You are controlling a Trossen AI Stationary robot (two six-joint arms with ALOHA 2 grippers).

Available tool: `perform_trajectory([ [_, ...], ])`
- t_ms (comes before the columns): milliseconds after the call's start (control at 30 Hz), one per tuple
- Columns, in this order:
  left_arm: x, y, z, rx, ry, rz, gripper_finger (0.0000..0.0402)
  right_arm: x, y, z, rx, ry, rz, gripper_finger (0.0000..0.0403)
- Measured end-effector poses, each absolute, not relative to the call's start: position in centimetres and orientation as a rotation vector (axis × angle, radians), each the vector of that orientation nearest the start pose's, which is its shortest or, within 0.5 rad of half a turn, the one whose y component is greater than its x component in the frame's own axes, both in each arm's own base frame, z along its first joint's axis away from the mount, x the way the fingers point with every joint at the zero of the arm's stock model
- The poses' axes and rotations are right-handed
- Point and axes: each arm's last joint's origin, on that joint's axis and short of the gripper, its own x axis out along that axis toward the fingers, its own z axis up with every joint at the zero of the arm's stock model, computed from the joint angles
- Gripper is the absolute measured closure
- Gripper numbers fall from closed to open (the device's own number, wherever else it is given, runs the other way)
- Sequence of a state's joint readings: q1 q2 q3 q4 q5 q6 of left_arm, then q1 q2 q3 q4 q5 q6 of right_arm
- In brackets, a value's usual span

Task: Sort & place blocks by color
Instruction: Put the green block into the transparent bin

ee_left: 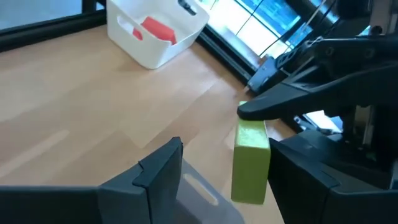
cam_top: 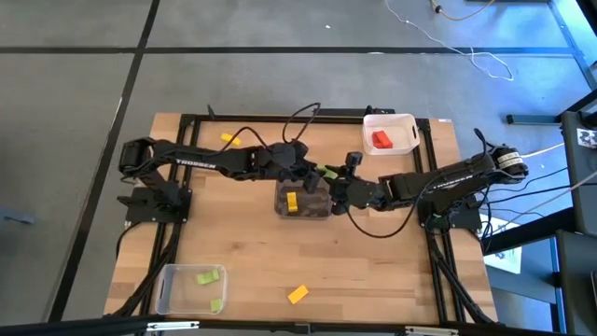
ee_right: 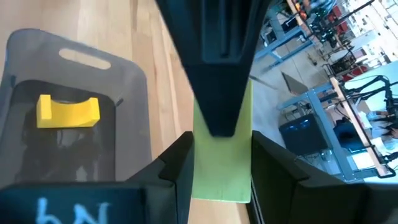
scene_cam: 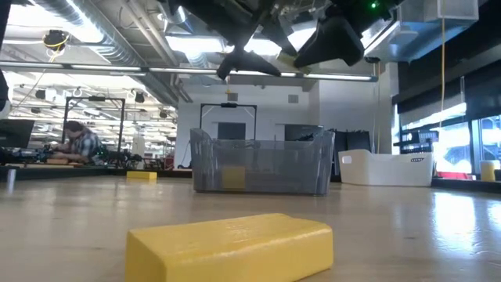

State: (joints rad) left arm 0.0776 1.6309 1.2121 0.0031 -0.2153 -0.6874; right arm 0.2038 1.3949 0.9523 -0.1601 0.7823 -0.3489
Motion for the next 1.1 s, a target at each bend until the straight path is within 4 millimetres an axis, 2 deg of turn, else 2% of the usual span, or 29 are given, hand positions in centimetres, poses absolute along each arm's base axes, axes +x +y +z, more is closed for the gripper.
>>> perform_trajectory([
  [133,37.2,3.5,28.1,-0.658,0.306,0.42,0.0193,29.2,4.0,26.2,-0.62,0.635,-0.462,0.0278],
  [233,37.2,3.6,28.1,-0.658,0.303,0.418,0.0215,29.2,3.9,26.3,-0.618,0.63,-0.465,0.0278],
  [533,37.3,3.5,28.2,-0.635,0.309,0.376,0.0355,29.2,4.0,26.3,-0.615,0.629,-0.454,0.0278],
  [933,37.1,3.5,27.8,-0.588,0.346,0.387,0.0355,29.3,4.1,26.3,-0.597,0.615,-0.415,0.024],
  [1100,36.0,3.9,28.3,-0.57,0.409,0.413,0.0355,29.0,4.0,26.9,-0.59,0.601,-0.426,0.0237],
])
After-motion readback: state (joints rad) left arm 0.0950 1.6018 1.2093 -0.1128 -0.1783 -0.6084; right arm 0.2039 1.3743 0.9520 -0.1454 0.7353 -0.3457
